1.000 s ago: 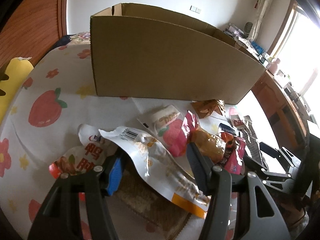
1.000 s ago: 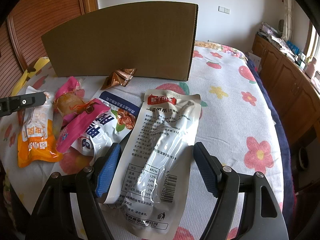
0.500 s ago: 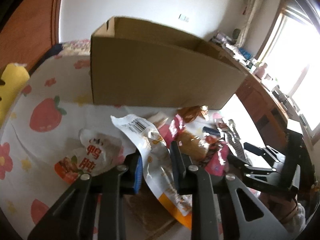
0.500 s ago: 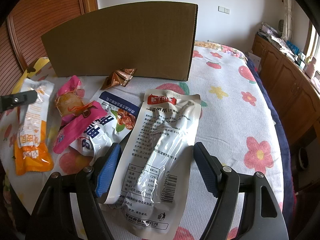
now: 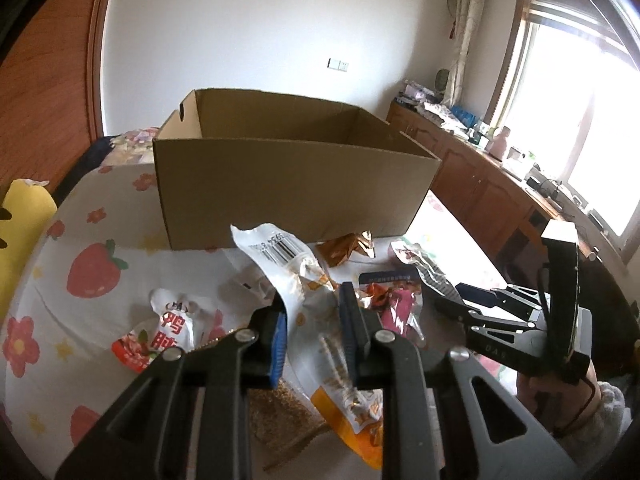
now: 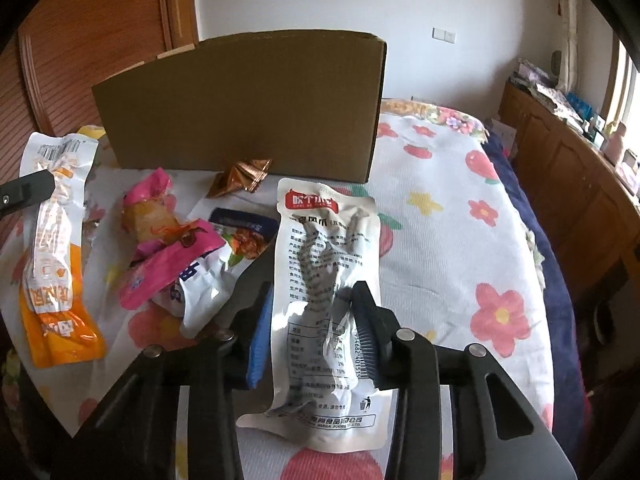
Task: Organize snacks
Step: 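Lift the white printed pouch with the right tool while the left tool holds the stick packet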
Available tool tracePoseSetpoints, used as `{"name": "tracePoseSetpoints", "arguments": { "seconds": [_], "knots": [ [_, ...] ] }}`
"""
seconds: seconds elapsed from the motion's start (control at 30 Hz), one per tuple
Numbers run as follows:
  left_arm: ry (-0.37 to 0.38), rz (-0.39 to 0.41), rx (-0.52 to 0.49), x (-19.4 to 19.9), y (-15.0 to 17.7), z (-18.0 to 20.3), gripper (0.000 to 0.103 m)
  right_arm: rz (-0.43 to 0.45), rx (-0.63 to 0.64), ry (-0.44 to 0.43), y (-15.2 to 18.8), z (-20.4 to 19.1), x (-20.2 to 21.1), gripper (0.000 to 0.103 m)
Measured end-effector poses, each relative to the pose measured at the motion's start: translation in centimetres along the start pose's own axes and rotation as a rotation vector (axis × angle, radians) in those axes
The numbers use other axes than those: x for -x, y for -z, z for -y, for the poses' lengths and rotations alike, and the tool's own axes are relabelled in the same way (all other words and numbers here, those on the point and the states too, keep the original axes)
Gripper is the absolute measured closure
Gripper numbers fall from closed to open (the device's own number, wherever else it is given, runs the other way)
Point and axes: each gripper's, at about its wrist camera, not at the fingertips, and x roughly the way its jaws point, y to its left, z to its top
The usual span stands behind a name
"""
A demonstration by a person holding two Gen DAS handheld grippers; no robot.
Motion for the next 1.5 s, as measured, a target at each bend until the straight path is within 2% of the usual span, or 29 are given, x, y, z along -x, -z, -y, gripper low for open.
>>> {"name": "tracePoseSetpoints", "arguments": {
  "seconds": [0.1,0.13,0.2,0.5,0.53,0.57,0.6,0.83,1.27,1.5],
  "knots": [
    [0.005,0.004,-0.002,0.2,0.0,0.0,0.082,0.009,-0.033,-0.03,0.0,1.3,0.6,0.068],
    [0.008,0.003,-0.002,0.3,0.0,0.0,0.082,0.016,-0.042,-0.037,-0.1,1.6,0.9,0.074],
    [0.01,0.005,-0.002,0.3,0.1,0.1,0.082,0.037,-0.05,-0.031,-0.4,2.0,1.7,0.078],
    [0.014,0.027,-0.017,0.7,0.1,0.5,0.082,0.058,-0.069,-0.051,0.1,2.5,3.0,0.084],
    [0.016,0.029,-0.017,0.8,0.1,0.5,0.082,0.065,-0.069,-0.048,0.2,2.5,3.3,0.087],
    [0.017,0.031,-0.018,0.8,0.1,0.6,0.082,0.077,-0.065,-0.055,0.2,2.5,3.6,0.1],
    [0.019,0.034,-0.021,0.9,0.0,0.6,0.082,0.087,-0.063,-0.035,0.1,2.5,3.9,0.102],
    [0.023,0.049,-0.027,1.3,-0.1,0.8,0.082,0.091,-0.053,-0.018,0.0,2.9,4.5,0.103],
    [0.05,0.099,-0.036,3.2,-0.7,1.4,0.083,0.118,-0.023,-0.041,-0.7,2.3,5.9,0.103],
    [0.058,0.141,-0.049,4.5,-2.5,1.6,0.083,0.177,0.016,-0.054,-2.4,1.4,8.5,0.103]
  ]
}}
